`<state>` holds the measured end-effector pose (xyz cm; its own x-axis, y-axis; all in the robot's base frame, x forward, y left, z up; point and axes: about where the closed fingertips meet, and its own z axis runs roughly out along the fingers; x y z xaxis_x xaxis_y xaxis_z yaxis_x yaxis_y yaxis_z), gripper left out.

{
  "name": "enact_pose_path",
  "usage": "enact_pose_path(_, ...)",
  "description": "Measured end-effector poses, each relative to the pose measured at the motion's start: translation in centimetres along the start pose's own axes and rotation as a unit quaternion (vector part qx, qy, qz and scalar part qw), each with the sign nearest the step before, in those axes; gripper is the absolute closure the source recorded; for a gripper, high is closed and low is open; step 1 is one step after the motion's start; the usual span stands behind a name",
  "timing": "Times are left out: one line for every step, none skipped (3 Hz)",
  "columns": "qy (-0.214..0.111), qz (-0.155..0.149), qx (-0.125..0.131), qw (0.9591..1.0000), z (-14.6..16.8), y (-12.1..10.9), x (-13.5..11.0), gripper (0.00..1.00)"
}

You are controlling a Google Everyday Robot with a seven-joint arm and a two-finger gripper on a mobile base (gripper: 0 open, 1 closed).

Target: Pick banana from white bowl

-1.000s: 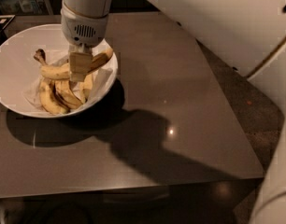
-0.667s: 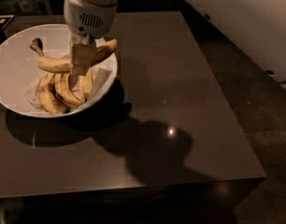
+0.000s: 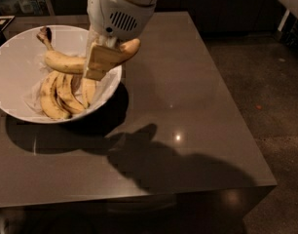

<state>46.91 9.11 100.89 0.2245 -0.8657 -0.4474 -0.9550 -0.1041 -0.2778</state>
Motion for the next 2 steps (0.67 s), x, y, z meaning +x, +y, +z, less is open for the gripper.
enact_pose_path(-0.015,0.024,0.012,0.9995,-1.1,1.8,1.4,1.0)
enact_pose_path(-0.028,0.042,0.025,0.9984,-1.9,3.3,2.7,1.0)
